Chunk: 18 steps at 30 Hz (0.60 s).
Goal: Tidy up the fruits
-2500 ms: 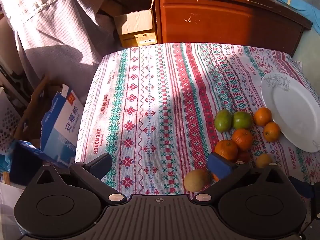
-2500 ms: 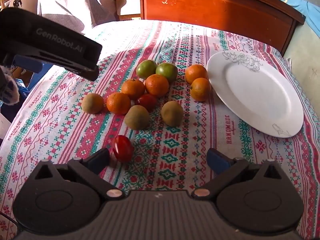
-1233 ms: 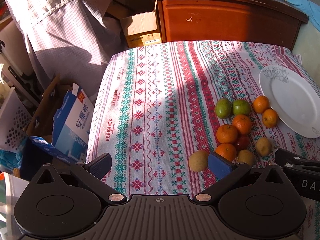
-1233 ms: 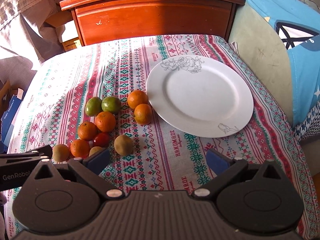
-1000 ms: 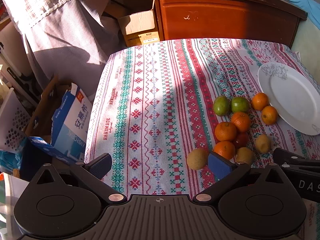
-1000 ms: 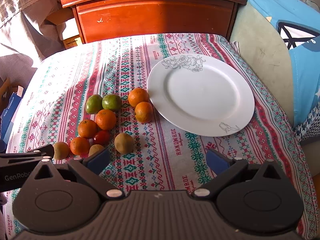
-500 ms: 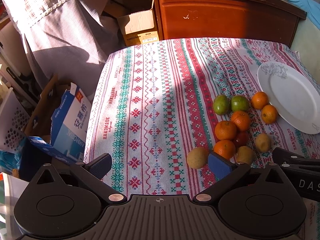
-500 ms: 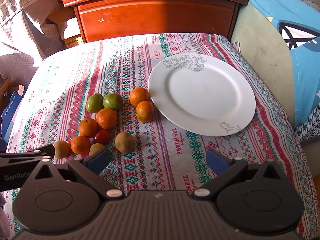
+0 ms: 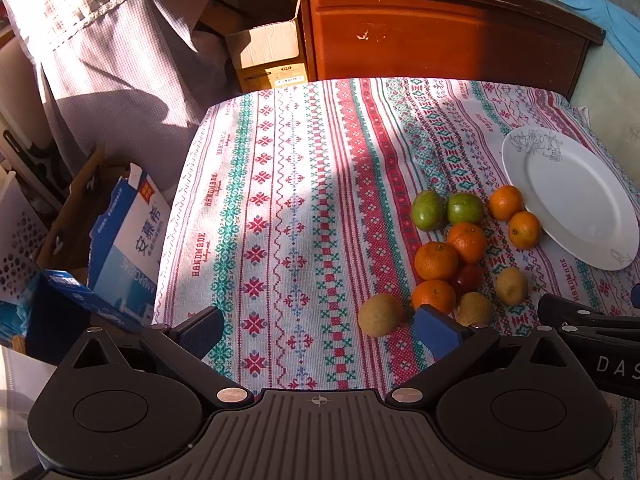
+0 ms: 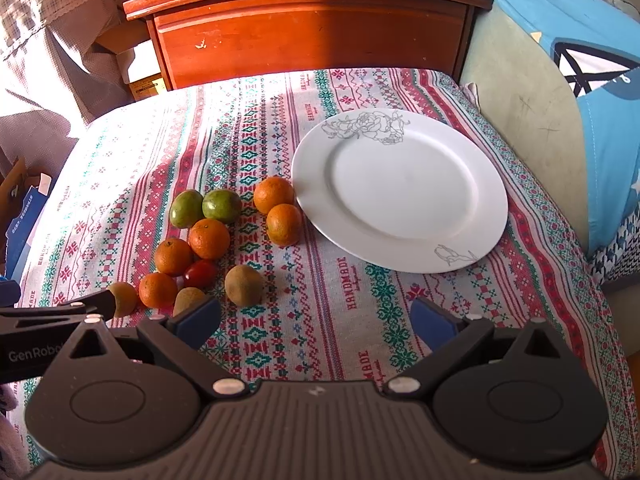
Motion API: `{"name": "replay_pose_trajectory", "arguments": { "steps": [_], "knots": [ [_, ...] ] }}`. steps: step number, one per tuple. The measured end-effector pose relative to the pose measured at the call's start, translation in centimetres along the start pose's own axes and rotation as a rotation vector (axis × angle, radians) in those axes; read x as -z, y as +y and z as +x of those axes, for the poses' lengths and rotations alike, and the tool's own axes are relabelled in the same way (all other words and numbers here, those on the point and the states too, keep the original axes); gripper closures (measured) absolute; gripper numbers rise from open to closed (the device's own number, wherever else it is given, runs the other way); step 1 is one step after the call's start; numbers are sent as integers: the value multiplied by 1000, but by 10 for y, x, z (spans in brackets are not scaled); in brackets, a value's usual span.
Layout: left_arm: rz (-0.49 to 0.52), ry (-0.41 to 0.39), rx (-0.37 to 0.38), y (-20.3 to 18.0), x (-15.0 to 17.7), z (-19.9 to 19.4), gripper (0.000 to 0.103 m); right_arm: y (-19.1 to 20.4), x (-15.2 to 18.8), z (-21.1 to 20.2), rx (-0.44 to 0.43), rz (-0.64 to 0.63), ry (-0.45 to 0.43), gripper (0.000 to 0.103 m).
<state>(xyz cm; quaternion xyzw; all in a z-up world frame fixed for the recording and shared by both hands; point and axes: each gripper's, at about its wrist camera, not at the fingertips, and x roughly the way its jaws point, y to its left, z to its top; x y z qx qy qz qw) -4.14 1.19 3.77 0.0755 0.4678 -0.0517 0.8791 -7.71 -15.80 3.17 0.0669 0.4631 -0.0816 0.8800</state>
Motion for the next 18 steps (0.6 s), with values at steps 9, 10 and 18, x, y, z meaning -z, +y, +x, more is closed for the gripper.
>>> {"name": "replay_pose_trajectory", "arguments": {
  "steps": [9, 10, 18],
  "knots": [
    [-3, 14, 10, -1, 2, 2, 1, -1, 0, -4, 1, -10, -20, 4],
    [-7, 19, 15, -1, 2, 3, 1, -2, 0, -4, 3, -10, -25, 5],
    [-23, 21, 16, 6, 2, 4, 1, -12, 3, -5, -36, 1, -38, 7]
  ]
}}
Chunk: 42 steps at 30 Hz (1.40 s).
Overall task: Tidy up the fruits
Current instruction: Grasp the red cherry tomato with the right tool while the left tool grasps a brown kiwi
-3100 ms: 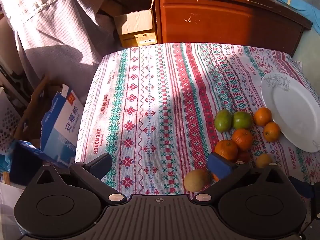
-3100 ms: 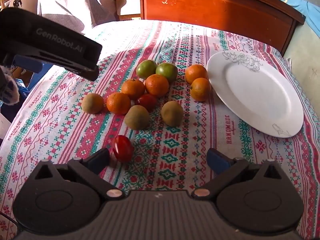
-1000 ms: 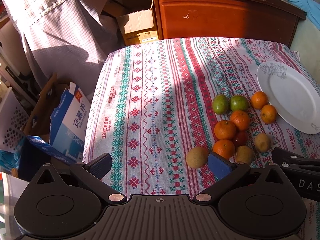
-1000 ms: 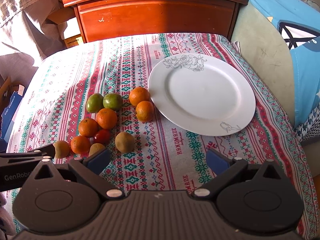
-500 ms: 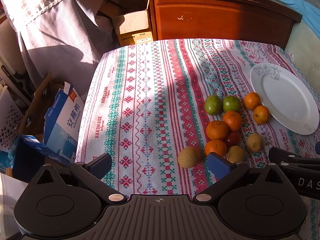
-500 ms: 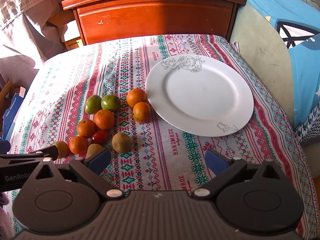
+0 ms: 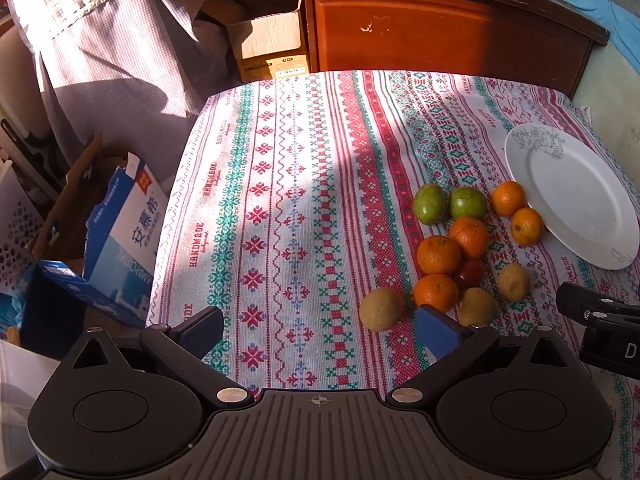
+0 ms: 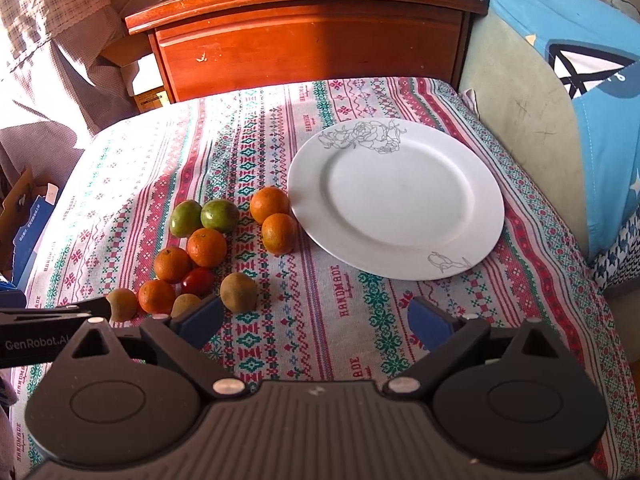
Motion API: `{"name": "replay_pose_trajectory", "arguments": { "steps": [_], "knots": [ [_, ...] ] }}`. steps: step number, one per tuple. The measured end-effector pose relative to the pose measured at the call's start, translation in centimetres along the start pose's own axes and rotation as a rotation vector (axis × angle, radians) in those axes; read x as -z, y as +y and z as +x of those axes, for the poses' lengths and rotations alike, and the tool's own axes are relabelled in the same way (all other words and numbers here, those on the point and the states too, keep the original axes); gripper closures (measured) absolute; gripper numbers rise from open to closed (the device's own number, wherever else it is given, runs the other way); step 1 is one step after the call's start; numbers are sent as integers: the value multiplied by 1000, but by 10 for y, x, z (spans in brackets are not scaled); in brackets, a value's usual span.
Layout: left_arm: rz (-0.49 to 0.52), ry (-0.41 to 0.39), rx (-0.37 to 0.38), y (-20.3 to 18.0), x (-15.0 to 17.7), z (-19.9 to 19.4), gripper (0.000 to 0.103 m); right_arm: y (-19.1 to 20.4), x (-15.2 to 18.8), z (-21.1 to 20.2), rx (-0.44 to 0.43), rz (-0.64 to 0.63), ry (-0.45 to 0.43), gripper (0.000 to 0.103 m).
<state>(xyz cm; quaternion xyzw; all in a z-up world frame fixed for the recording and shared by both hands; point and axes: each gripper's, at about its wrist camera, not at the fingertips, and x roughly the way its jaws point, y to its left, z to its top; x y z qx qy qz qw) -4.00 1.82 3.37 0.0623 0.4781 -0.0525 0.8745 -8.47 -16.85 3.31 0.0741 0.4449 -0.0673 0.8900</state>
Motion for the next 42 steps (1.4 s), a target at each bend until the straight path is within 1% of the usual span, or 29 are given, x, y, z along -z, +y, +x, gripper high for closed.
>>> {"name": "replay_pose_trajectory", "arguments": {
  "steps": [4, 8, 14, 17, 19, 20, 23, 27, 29, 31, 35, 40, 42],
  "knots": [
    [-19, -17, -5, 10, -1, -1, 1, -3, 8, 1, -61, -12, 6, 13],
    [-63, -41, 6, 26, -5, -3, 1, -3, 18, 0, -136, -39, -1, 18],
    [-95, -40, 27, 42, -6, -2, 1, -2, 34, 2, -275, -41, 22, 26],
    [-81, -36, 27, 43, -5, 0, 1, 4, 42, 2, -320, -62, 24, 33],
    [-76, -44, 36, 45, -3, -1, 1, 9, 46, 2, -346, -81, 26, 40],
    [-71, -50, 39, 46, -3, -2, 1, 11, 48, 3, -356, -92, 25, 42],
    [-48, -53, 42, 44, 0, -1, 2, 18, 52, 5, -377, -116, 28, 48],
    [-30, -57, 77, 41, 4, 0, 2, 25, 57, 5, -378, -160, 1, 57],
    [-24, -59, 94, 39, 6, 0, 2, 28, 58, 6, -376, -179, -7, 59],
    [-14, -55, 99, 37, 7, 2, 2, 28, 58, 6, -378, -181, -10, 62],
    [36, -60, 101, 27, 11, 6, 6, 29, 57, 9, -368, -190, -26, 67],
    [87, -72, 128, 15, 17, 9, 11, 30, 57, 11, -367, -203, -42, 72],
    [103, -82, 136, 12, 18, 11, 14, 30, 56, 12, -373, -202, -45, 73]
  ]
}}
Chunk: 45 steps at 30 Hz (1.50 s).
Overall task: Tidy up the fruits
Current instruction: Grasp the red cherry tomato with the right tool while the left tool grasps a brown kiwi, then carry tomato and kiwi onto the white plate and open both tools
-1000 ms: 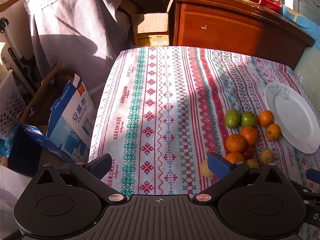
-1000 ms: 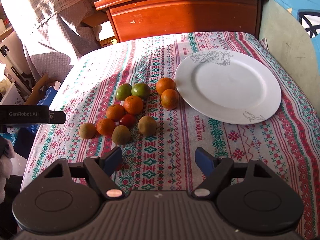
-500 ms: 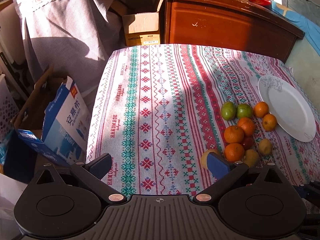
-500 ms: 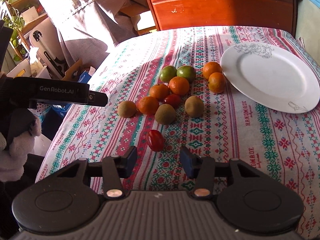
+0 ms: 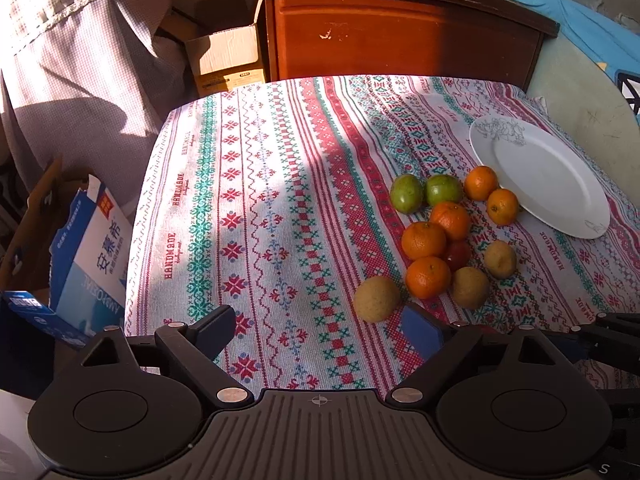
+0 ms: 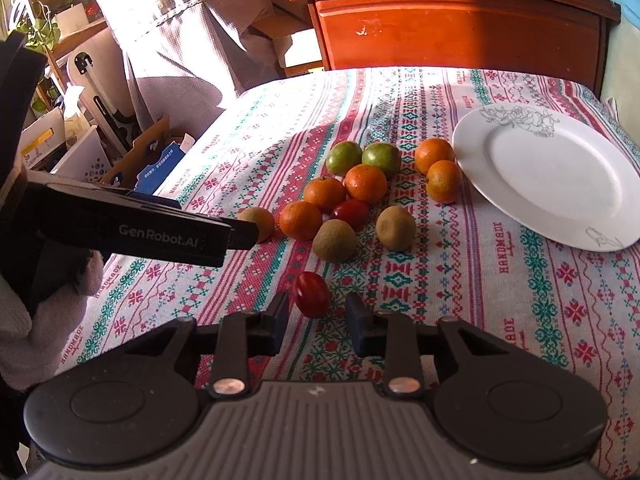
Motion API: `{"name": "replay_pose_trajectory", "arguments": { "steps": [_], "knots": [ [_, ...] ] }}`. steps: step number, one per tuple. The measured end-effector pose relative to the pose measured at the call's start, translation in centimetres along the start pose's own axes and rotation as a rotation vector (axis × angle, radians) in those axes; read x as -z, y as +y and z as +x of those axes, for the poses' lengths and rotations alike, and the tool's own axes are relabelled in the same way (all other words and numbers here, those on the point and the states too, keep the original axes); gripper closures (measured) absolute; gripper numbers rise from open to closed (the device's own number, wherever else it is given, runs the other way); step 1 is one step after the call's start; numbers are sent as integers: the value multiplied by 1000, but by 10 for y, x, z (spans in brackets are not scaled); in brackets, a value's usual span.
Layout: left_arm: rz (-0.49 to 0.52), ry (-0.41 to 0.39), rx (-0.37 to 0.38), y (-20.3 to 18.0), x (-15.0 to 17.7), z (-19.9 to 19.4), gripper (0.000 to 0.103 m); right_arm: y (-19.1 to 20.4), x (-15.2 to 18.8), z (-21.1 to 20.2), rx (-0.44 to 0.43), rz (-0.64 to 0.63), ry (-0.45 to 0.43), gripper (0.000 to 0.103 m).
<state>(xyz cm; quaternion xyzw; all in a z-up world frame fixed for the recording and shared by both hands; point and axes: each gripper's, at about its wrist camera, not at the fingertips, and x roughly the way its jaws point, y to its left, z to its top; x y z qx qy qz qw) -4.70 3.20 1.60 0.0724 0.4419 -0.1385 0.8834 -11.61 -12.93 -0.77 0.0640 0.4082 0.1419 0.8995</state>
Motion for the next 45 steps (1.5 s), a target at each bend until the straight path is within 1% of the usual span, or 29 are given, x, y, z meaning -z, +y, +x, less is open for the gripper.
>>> {"name": "replay_pose_trajectory", "arguments": {
  "steps": [3, 4, 8, 10, 11, 12, 16, 19, 21, 23, 26, 29, 31, 38, 42, 45],
  "knots": [
    [16, -10, 18, -5, 0, 4, 22, 0, 1, 1, -2, -9, -7, 75],
    [15, -15, 24, -5, 0, 4, 22, 0, 0, 1, -1, -13, -9, 75],
    [19, -33, 38, -8, 0, 7, 30, 3, 1, 4, 1, -35, -19, 76],
    [27, -33, 36, -10, 0, 10, 37, 5, 1, 4, 1, -46, -21, 77],
    [32, -29, 38, -11, 0, 12, 43, 5, 1, 4, 1, -50, -22, 77],
    [35, -26, 45, -12, 1, 13, 47, 5, 1, 4, 1, -53, -24, 77],
    [51, -27, 42, -16, 3, 18, 50, 5, 1, 5, -1, -53, -27, 78],
    [69, -39, 38, -19, 3, 18, 57, 6, 1, 5, 10, -66, -28, 83],
    [76, -46, 56, -20, 3, 17, 73, 6, 1, 5, 9, -68, -28, 83],
    [71, -43, 76, -21, 3, 16, 79, 6, 1, 4, 9, -63, -28, 84],
    [76, -50, 73, -24, 4, 16, 79, 4, 0, 4, 4, -48, -27, 84],
    [42, -55, 84, -21, 3, 13, 79, 2, -1, 2, 8, -42, -31, 84],
    [33, -62, 74, -20, 1, 11, 79, 1, -3, 0, 9, -34, -39, 84],
    [12, -95, 75, -21, -6, 0, 79, -8, -13, -10, 27, 7, -89, 84],
    [-17, -118, 94, -21, -12, -7, 79, -15, -20, -17, 40, 26, -121, 84],
    [-13, -138, 97, -26, -17, -12, 79, -23, -26, -24, 58, 46, -151, 84]
  ]
}}
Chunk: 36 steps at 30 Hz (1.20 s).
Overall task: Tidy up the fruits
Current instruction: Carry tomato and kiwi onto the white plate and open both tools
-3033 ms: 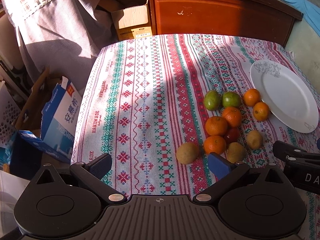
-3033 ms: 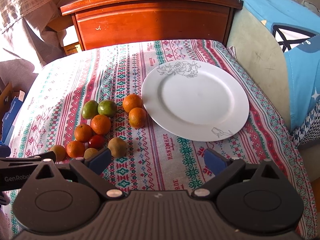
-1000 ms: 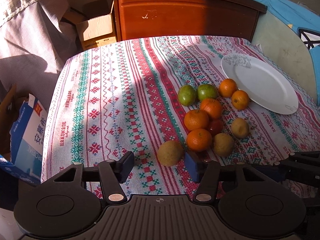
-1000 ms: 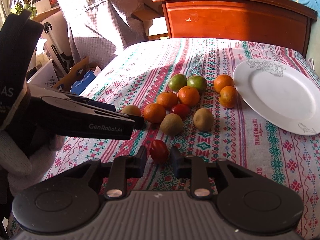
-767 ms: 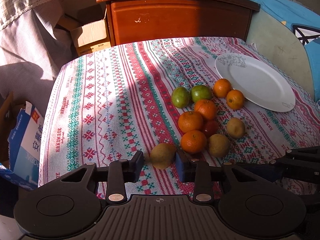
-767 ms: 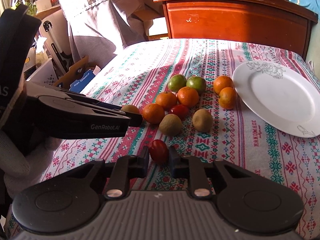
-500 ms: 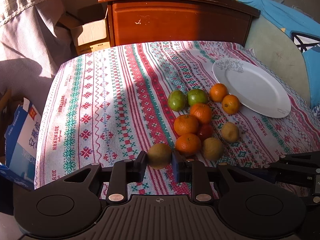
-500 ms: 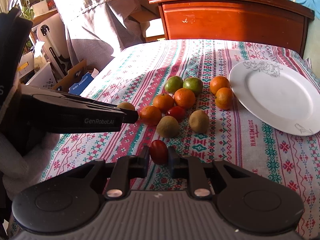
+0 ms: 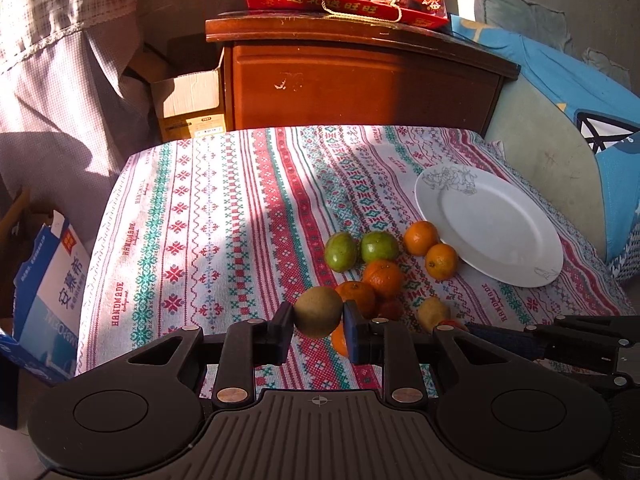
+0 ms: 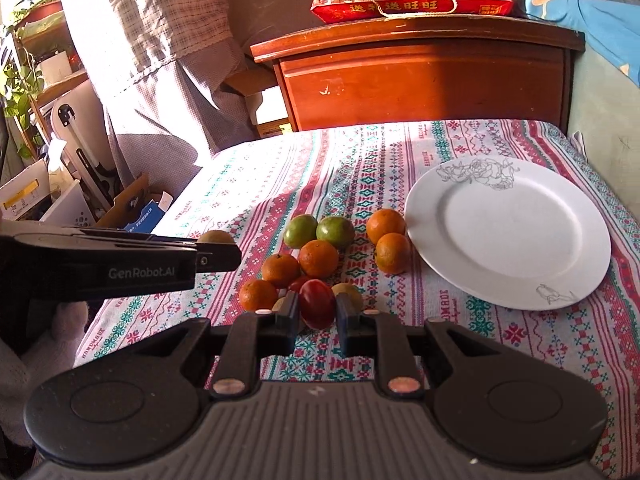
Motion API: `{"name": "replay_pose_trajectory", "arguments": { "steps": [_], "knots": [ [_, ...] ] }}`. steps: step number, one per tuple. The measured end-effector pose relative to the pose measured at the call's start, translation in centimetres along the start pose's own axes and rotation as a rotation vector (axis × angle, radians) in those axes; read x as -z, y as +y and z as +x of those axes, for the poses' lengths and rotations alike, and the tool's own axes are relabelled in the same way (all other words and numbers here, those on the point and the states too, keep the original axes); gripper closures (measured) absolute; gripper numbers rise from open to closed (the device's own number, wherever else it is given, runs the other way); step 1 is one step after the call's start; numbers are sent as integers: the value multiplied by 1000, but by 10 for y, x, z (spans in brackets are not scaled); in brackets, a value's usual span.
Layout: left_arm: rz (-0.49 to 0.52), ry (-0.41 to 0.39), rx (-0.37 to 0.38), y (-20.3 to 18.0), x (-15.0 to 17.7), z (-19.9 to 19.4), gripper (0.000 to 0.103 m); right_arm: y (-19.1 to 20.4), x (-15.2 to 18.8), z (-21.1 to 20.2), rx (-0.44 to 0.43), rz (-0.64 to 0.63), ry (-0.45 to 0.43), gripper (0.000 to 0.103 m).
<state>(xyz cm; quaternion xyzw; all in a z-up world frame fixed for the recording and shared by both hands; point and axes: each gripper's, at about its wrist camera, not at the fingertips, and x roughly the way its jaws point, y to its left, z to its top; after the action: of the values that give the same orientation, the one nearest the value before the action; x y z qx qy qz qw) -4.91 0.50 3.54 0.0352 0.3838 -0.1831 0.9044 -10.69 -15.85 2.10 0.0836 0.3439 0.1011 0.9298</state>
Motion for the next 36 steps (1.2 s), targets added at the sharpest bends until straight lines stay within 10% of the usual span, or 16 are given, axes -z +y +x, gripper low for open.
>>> {"name": "replay_pose_trajectory", "arguments": {
  "steps": [36],
  "knots": [
    [45, 8, 237, -92, -56, 82, 79, -112, -16, 3, 239, 365, -57, 83]
  ]
}}
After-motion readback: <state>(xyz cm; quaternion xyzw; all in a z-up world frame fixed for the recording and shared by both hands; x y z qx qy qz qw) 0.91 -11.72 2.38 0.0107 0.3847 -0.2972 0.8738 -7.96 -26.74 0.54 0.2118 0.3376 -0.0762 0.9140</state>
